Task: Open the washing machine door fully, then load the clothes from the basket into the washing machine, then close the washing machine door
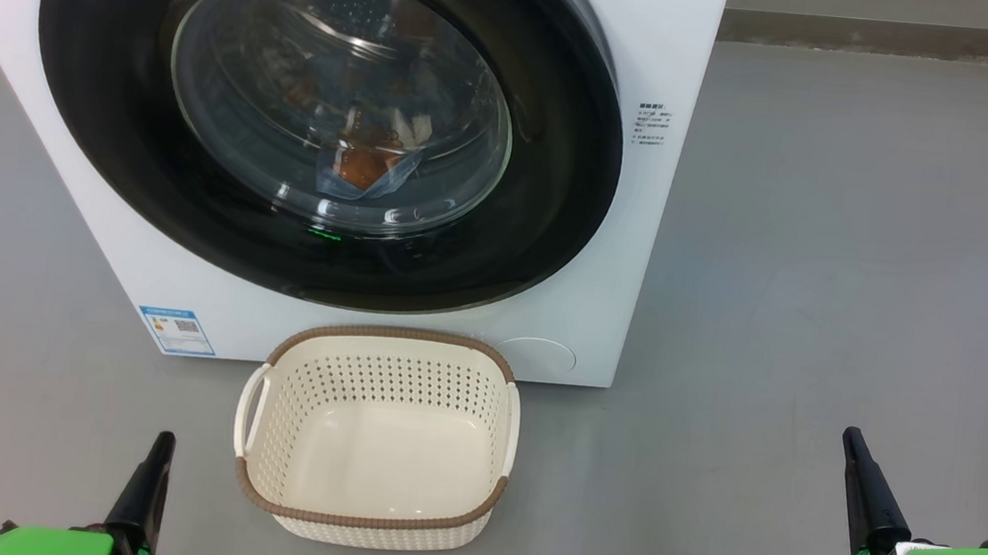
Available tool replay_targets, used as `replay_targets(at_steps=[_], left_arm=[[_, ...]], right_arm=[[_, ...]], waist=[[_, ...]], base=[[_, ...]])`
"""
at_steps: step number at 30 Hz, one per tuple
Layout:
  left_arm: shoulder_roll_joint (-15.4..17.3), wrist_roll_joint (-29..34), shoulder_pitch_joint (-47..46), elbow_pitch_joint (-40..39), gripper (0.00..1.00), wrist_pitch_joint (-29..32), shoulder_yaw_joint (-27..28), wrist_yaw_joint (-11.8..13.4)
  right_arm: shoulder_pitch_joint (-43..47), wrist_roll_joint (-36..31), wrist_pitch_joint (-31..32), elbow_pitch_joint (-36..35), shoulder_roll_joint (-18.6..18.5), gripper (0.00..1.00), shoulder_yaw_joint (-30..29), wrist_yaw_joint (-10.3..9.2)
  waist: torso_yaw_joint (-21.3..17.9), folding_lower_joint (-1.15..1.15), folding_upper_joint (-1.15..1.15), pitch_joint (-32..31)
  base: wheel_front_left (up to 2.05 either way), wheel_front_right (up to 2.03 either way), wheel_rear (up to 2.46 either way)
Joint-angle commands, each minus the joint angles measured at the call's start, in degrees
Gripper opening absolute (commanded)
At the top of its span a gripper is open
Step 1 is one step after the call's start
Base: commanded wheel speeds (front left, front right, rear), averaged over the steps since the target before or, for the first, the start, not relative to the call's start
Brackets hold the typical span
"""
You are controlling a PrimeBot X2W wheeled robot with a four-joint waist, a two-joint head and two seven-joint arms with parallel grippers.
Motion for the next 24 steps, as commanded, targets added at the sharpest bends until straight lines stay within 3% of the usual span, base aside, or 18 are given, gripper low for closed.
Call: replay_targets(at_steps=[1, 24], left_arm=[[0.6, -0.4, -2.4, -1.5, 0.00, 0.4, 2.1, -0.2], [0.5, -0.4, -2.4, -1.5, 0.00, 0.4, 2.1, -0.2]], right_arm=[[-0.6, 0.4, 0.4, -1.7, -0.2, 0.00, 1.6, 0.09], [-0.6, 0.4, 0.4, -1.7, -0.2, 0.00, 1.6, 0.09]], waist=[[0.0, 0.00, 0.00, 0.0], [0.0, 0.00, 0.00, 0.0]], base=[[0.00, 0.00, 0.00], [0.00, 0.00, 0.00]])
